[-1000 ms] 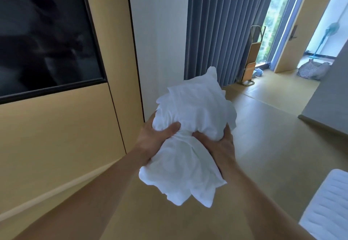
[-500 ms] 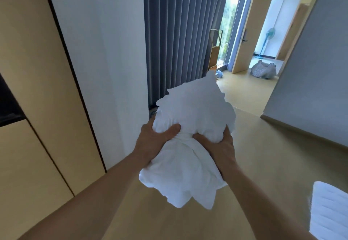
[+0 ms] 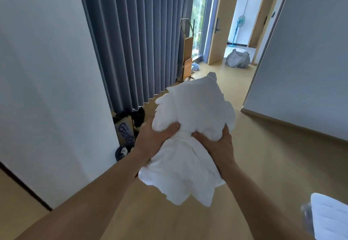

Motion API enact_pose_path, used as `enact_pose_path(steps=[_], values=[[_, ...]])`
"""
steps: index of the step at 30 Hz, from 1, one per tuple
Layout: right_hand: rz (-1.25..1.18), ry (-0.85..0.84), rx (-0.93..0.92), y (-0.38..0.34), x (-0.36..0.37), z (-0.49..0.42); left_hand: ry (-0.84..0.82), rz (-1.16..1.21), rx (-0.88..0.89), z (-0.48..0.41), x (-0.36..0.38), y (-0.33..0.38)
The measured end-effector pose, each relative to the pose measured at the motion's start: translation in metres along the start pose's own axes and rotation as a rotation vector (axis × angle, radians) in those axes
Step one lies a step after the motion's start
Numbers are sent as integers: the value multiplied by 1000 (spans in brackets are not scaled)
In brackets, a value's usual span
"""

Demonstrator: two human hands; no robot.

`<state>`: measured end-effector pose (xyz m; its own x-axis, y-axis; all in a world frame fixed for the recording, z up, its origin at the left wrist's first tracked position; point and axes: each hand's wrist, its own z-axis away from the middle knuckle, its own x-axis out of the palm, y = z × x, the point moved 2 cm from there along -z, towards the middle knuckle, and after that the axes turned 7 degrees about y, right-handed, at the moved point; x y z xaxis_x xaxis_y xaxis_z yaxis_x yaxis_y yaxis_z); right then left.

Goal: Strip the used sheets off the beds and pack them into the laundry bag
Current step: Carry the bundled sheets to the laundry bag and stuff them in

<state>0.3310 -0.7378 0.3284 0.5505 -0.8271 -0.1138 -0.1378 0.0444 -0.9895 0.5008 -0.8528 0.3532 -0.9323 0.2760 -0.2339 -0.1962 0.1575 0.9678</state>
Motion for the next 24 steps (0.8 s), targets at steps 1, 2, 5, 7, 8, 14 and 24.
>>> enact_pose_path(steps=[1,2,5,7,8,14,24], values=[[-1,-6,4,0,3,-20,7,-4,1,-18,10,3],[-2,-11,4,-1,5,-40,10,-12,4,-35,19,4],[11,-4,-10,-2,11,-99,15,-14,21,-83,49,16],[31,1,-11,-2,16,-134,12,-3,20,-112,67,22],[33,6,-11,-2,19,-151,5,7,18,-127,75,24],[69,37,-1,10,45,-263,0,7,7,-236,128,17],[43,157,-8,9,98,-467,-129,52,58,-451,220,30]])
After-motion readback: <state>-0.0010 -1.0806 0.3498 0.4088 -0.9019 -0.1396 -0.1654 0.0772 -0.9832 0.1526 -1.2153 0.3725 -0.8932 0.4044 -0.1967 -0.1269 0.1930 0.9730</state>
